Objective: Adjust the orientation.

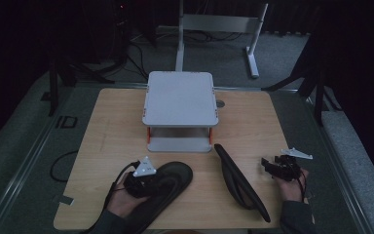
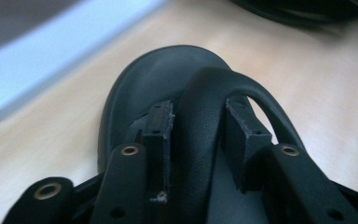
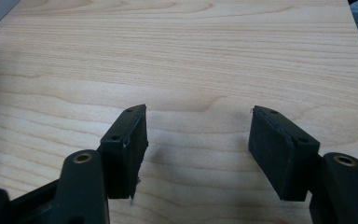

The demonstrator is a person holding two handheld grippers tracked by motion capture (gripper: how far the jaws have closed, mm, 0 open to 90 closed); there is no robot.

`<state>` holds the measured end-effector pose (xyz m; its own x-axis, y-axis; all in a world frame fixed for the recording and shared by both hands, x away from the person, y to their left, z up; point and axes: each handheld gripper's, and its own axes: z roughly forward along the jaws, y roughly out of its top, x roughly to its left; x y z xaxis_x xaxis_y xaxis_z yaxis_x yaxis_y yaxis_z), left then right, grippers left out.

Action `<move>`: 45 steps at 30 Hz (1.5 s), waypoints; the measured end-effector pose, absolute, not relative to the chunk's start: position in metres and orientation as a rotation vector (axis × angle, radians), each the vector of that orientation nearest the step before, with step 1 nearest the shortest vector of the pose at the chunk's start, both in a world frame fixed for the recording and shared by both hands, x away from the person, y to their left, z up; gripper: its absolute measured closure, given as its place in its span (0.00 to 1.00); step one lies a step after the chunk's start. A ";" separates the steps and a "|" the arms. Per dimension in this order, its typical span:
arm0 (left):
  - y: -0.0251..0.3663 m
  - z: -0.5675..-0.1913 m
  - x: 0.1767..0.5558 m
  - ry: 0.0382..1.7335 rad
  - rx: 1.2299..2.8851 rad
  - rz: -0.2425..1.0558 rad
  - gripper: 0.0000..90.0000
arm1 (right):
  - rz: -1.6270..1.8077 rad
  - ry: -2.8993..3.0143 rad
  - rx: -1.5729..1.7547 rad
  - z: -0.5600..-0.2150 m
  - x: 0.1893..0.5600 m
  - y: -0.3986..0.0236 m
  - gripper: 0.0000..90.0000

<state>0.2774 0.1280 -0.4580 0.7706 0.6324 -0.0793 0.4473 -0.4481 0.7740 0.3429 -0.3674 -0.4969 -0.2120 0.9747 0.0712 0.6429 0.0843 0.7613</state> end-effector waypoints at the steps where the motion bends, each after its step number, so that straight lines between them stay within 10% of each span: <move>1: 0.134 -0.456 0.280 0.847 2.086 0.303 0.73 | 0.952 1.908 1.590 -0.497 0.343 -0.367 0.41; 11: 0.158 -0.456 0.302 1.108 1.956 0.501 0.75 | 0.951 1.909 1.590 -0.497 0.343 -0.366 0.41; 21: 0.155 -0.446 0.297 1.060 1.931 0.544 0.57 | 1.006 1.961 1.519 -0.479 0.334 -0.348 0.41; 45: 0.161 -0.446 0.291 1.067 1.921 0.560 0.56 | 1.181 2.363 1.071 -0.414 0.248 -0.282 0.36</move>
<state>0.2915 0.1609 -0.4465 0.5366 0.8437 -0.0175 0.4647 -0.2781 0.8407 0.2482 -0.2822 -0.4137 -0.6817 0.7285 0.0673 0.4912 0.3875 0.7801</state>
